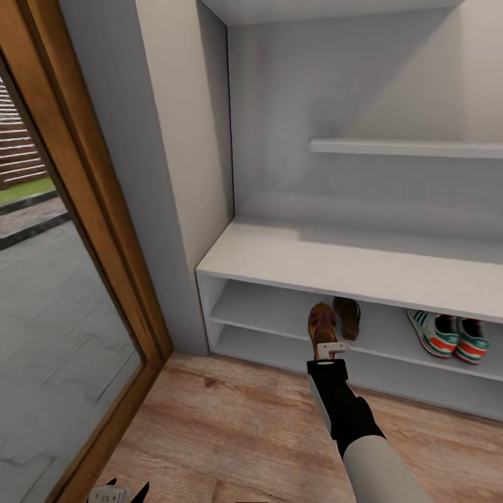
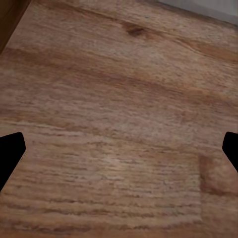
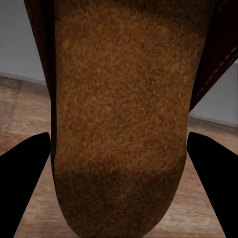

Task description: Pick up the two gym shoes and the two sandals from the corridor floor and place them onto the hallstand (shoe rack) in the corridor, making sure they are on the rack and not on the floor. Arrange them so the two gym shoes are next to each other and the two sandals are next to each other.

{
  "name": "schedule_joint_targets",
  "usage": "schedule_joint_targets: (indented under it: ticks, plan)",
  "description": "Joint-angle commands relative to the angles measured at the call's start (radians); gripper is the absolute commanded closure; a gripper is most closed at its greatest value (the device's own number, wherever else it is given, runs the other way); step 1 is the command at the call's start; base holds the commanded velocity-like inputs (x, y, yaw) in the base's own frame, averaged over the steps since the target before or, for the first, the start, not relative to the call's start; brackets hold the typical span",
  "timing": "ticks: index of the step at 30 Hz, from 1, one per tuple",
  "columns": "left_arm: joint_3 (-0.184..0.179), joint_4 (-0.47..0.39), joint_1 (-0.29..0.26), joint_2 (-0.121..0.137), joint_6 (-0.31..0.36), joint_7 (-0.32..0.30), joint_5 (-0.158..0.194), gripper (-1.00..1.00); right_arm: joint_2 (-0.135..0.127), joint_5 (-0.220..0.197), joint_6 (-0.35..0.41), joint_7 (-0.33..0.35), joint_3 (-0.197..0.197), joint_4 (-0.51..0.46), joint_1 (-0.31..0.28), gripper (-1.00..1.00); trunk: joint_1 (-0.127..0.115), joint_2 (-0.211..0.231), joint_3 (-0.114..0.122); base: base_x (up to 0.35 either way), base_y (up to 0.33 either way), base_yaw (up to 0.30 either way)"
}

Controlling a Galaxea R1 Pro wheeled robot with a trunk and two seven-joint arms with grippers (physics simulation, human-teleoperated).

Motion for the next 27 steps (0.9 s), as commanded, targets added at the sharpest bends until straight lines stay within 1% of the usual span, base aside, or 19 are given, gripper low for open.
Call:
schedule_joint_targets:
  ticks: [1, 5, 11, 16, 22, 27]
  plan:
    - [0.009, 0.000, -0.001, -0.001, -0.005, -0.005, -0.011, -1.00, 0.001, 0.010, 0.007, 0.003, -0.003, -0.001, -0.001, 1.00, 0.000, 0.000, -0.001, 0.262, 0.000, 0.000]
    - [0.009, 0.000, -0.001, -0.001, -0.005, -0.005, -0.013, -1.00, 0.001, 0.010, 0.007, 0.003, -0.003, -0.001, -0.001, 1.00, 0.000, 0.000, -0.001, 0.244, 0.000, 0.000]
    - [0.009, 0.000, -0.001, 0.000, -0.005, -0.005, -0.010, -1.00, 0.001, 0.012, 0.006, 0.003, -0.004, -0.001, -0.001, 1.00, 0.000, 0.000, -0.001, 0.044, 0.000, 0.000]
    - [0.009, 0.000, -0.001, -0.001, -0.005, -0.005, -0.013, -1.00, 0.001, 0.012, 0.005, 0.003, -0.004, -0.001, 0.000, 1.00, 0.000, 0.000, -0.001, 0.183, 0.000, 0.000]
    - [0.009, 0.000, -0.001, 0.000, -0.005, -0.005, -0.011, -1.00, 0.001, 0.012, 0.005, 0.002, -0.004, -0.001, 0.000, 1.00, 0.000, 0.000, -0.001, 0.061, -0.006, 0.000]
    - [0.009, 0.000, -0.001, 0.000, -0.005, -0.005, -0.012, -1.00, 0.001, 0.012, 0.005, 0.002, -0.004, -0.001, -0.001, 1.00, 0.000, 0.000, -0.001, 0.225, -0.131, 0.000]
